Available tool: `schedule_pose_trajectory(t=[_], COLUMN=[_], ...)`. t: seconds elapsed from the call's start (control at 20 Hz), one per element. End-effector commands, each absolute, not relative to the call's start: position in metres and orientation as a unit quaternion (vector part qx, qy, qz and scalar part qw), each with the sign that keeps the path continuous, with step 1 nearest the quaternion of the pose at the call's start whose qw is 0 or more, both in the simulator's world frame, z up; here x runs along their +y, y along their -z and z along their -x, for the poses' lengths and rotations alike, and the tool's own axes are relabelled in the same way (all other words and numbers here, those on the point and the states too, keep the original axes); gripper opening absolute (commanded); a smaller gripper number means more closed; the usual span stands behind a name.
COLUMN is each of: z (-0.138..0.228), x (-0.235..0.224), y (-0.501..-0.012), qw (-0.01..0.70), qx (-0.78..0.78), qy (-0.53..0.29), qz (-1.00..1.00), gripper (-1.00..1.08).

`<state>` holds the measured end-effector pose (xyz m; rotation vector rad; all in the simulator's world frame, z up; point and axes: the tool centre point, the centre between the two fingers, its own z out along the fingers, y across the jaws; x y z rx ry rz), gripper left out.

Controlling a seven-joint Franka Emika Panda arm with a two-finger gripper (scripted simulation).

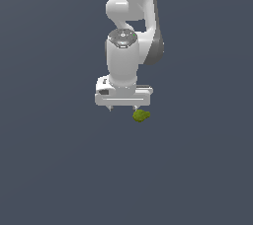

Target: Pick up the object and move it to a goal position.

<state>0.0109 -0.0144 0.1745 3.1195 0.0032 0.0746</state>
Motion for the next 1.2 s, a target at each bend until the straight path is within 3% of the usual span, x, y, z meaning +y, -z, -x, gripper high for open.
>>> schedule_pose_trajectory(t=[0.0,1.15], z=[-0.011,0.002], x=[-0.014,0.0], y=[-0.174,-0.155], qw=[0.011,0.014], qx=[0.001,0.069], qy=[-0.024,-0.001], qz=[-1.0,-0.998], gripper=[1.0,1.0])
